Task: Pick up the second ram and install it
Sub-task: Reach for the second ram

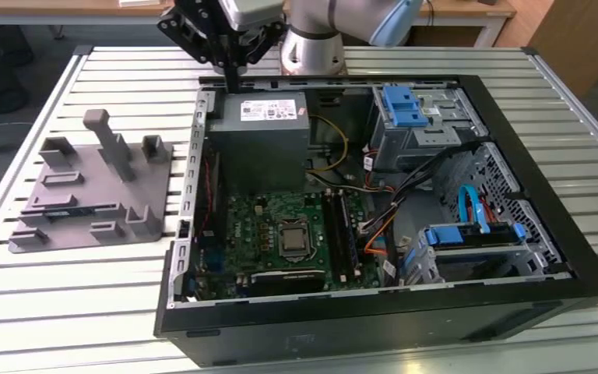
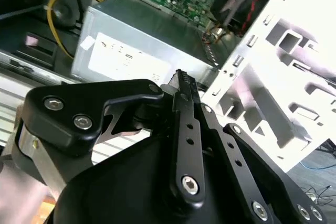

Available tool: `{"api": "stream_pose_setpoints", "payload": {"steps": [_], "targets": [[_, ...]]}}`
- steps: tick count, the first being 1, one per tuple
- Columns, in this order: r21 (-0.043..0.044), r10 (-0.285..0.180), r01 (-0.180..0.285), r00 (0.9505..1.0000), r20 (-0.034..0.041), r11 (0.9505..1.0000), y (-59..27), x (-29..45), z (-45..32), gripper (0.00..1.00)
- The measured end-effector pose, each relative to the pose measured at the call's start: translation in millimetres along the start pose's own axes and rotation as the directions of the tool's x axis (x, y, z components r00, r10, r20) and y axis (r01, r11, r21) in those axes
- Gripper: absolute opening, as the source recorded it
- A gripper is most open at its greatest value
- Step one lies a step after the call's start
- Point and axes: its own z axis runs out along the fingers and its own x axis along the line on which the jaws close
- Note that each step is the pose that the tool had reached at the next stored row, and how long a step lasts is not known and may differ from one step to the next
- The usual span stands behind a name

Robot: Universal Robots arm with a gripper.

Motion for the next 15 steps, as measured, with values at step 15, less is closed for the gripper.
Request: {"api": "stream_pose_setpoints", "payload": {"steps": [15], "targets": [[0.0,0.0,0.0,1.0,-0.0001,1.0,-2.3,29.6,0.5,0.1]]}}
